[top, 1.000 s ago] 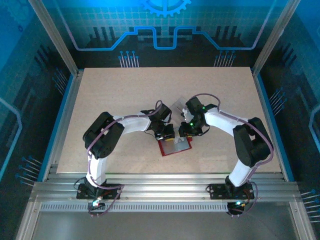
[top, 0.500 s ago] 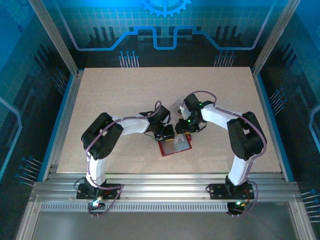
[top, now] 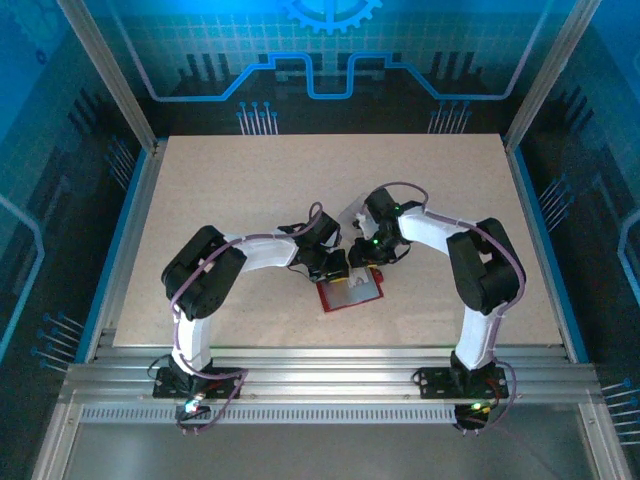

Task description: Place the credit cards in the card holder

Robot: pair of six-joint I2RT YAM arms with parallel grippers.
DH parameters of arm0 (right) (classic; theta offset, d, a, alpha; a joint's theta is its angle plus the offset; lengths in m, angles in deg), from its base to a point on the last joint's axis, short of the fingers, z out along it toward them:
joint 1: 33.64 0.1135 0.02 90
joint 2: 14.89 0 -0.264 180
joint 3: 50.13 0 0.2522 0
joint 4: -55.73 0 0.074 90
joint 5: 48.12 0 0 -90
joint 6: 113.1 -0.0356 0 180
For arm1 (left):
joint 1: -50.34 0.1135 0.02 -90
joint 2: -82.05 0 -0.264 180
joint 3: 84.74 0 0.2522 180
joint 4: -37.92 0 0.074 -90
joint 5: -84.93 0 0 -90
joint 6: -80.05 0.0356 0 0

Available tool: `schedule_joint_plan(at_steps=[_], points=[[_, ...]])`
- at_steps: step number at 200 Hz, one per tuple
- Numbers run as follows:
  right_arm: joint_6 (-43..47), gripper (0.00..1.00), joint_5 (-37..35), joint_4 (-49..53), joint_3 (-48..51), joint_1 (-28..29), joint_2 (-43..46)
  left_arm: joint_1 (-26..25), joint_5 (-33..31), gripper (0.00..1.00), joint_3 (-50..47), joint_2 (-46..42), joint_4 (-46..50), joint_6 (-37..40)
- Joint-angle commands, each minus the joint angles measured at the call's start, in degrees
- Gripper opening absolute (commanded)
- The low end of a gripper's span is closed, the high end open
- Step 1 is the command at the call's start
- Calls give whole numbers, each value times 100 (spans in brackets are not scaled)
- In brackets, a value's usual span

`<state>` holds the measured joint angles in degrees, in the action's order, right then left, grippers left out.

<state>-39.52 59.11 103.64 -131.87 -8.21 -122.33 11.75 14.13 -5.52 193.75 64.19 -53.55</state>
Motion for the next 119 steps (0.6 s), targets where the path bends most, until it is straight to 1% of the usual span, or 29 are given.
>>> schedule_joint_plan(at_steps=[1, 53, 90, 119], points=[[109, 37, 371, -88, -113, 6, -23, -4, -302, 11, -331, 229, 641, -35], [109, 35, 351, -8, -12, 19, 354, 0, -301, 11, -340, 244, 621, -53], [131, 27, 368, 50, -15, 107, 255, -8, -268, 11, -375, 189, 553, -81], [83, 25, 390, -52, 89, 180, 121, -5, -259, 12, -391, 116, 549, -79]])
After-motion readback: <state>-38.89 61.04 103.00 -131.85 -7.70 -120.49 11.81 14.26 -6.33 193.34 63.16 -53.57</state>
